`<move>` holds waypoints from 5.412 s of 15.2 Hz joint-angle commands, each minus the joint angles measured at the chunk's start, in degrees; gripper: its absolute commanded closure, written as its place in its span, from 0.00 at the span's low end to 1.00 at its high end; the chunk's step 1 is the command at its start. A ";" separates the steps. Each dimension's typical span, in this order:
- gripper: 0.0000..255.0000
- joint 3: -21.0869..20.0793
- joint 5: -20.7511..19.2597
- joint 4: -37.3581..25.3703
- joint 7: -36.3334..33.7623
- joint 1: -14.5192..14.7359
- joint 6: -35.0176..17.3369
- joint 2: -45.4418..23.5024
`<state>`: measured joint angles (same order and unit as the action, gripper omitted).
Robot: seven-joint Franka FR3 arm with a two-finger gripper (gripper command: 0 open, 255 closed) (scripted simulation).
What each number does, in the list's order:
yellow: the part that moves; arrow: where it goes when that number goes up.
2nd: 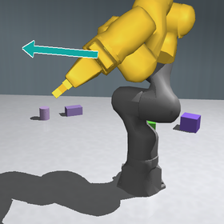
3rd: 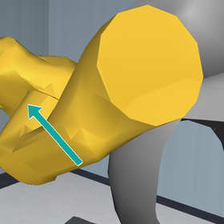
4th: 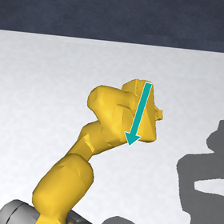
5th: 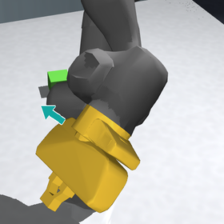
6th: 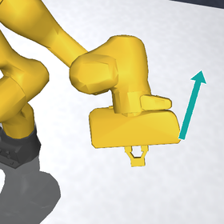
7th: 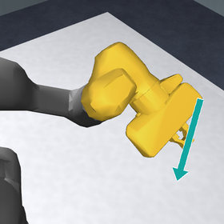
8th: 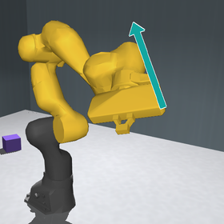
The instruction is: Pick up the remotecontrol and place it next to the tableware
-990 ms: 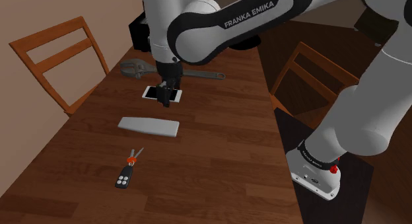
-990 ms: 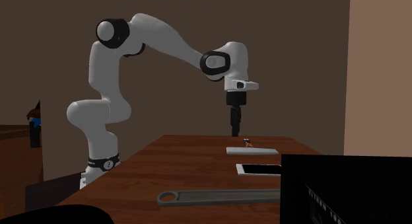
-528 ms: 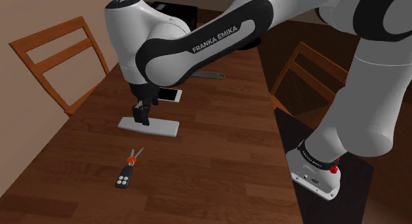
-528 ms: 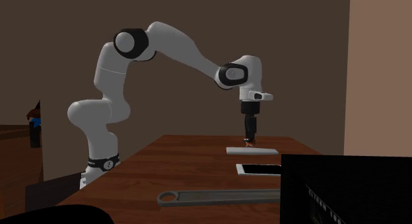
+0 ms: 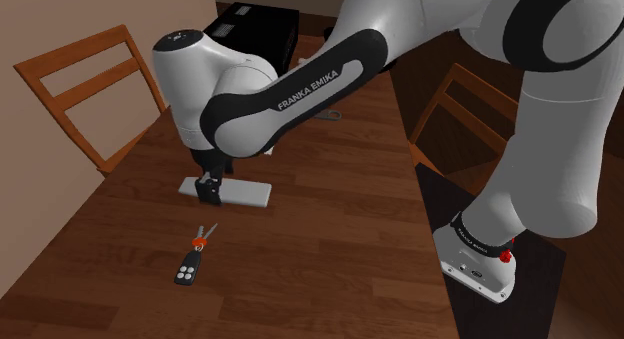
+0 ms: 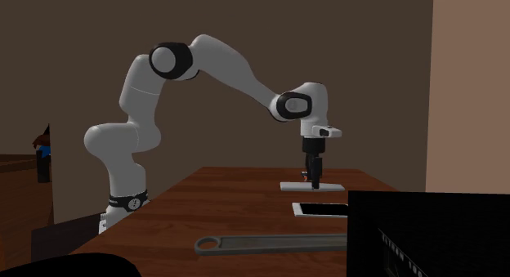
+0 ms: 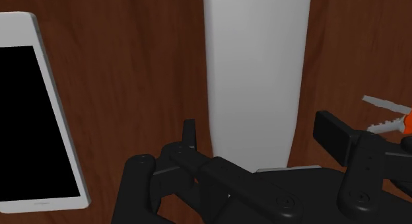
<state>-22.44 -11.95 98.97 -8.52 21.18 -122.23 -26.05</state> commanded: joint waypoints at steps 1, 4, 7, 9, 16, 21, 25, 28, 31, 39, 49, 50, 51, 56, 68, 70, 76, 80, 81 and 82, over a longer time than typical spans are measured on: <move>0.00 0.15 -0.28 0.54 -0.16 0.05 -1.03 -0.50; 0.00 0.15 -0.28 0.54 -0.16 0.05 -1.03 -0.50; 0.00 0.15 -0.28 0.54 -0.16 0.05 -1.03 -0.50; 1.00 0.15 -0.28 0.53 -0.16 0.05 -1.02 -0.50; 1.00 0.15 -0.27 0.55 -0.16 0.05 -1.02 -0.49; 1.00 -0.14 0.28 -0.26 0.20 -0.12 0.79 0.60; 1.00 -0.49 0.97 -1.51 0.64 -0.31 3.28 1.93; 1.00 -0.71 1.44 -2.60 0.95 -0.42 5.20 2.83; 1.00 -0.91 1.87 -3.82 1.24 -0.50 7.16 3.64; 1.00 -1.32 2.78 -7.74 1.89 -0.55 12.59 5.30; 1.00 -1.64 3.39 -14.16 2.42 -0.27 19.85 6.26; 1.00 -1.67 3.41 -14.91 2.46 -0.21 20.61 6.28; 1.00 -1.69 3.43 -15.68 2.49 -0.15 21.38 6.28; 1.00 -1.79 3.40 -19.87 2.62 0.23 25.34 6.06; 1.00 1.53 6.84 -12.53 14.59 -8.89 24.18 13.19; 1.00 2.47 7.33 -11.39 17.27 -10.67 23.83 14.14; 1.00 5.47 8.28 -9.84 25.16 -15.56 23.32 15.51; 1.00 7.51 8.55 -10.33 30.25 -18.58 23.39 15.24; 1.00 8.01 8.58 -10.64 31.50 -19.32 23.46 15.03; 1.00 8.52 8.61 -11.03 32.74 -20.04 23.56 14.76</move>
<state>-14.42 -3.26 88.86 22.93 1.82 -98.85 -10.60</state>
